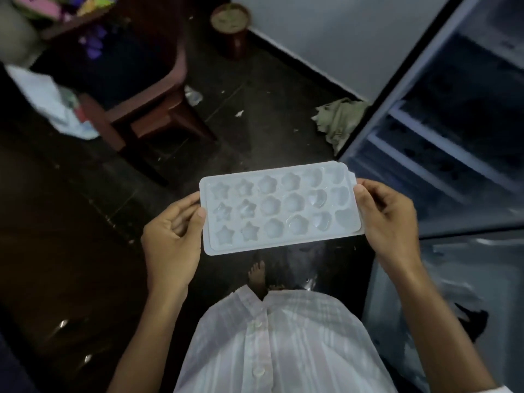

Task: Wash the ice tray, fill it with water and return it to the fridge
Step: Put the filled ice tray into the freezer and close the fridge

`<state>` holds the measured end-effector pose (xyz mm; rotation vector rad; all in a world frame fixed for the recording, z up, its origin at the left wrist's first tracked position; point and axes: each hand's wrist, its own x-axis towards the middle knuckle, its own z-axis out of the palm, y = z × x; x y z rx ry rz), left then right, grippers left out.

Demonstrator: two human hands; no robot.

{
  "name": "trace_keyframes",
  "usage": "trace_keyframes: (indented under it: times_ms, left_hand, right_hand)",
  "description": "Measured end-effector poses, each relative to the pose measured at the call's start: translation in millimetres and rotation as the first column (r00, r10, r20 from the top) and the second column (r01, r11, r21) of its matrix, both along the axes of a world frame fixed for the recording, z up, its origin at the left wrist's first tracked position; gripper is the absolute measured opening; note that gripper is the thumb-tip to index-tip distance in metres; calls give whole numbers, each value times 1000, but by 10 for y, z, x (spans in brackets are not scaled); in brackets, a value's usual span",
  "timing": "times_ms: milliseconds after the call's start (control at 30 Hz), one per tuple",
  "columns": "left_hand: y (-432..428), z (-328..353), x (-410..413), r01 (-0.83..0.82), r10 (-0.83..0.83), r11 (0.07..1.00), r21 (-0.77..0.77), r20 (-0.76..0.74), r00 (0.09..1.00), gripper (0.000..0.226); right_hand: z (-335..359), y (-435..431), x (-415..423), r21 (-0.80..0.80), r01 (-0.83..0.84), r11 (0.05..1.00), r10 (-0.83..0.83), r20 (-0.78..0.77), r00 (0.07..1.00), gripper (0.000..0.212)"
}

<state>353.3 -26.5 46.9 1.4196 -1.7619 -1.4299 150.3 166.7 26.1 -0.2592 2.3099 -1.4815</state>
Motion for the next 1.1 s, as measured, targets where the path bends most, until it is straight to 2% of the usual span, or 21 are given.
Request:
trace_keyframes:
  times_ms: [167,300,467,567,867,1100]
  left_hand:
    - [-122,20,-635,252,-248,965,71,-59,967,31]
    - [-76,27,-1192,421,-399,891,171,-147,905,34]
    - [133,19,-1942,530,-472,781,328,-245,847,36]
    - [298,7,-2380,573,-503,730,372,-276,819,36]
    - [859,5,-3654,669,-578,683,293,-344,740,29]
    - [1023,-51,-4532,712,-626,668,218,-352,695,28]
  right_hand:
    - [0,233,-278,18,244,970,-243,-33,969,17]
    - [-10,506,-481,20,405,914,-404,-37,914,18]
    - [29,894,-803,-3,553,833,-552,-67,831,17]
    - [32,1130,-1025,-13,603,797,-602,-86,794,17]
    - [-29,1782,-1911,-78,698,712,-701,-132,701,17]
    - [-17,1912,-2548,-146,745,651,-759,-153,633,19]
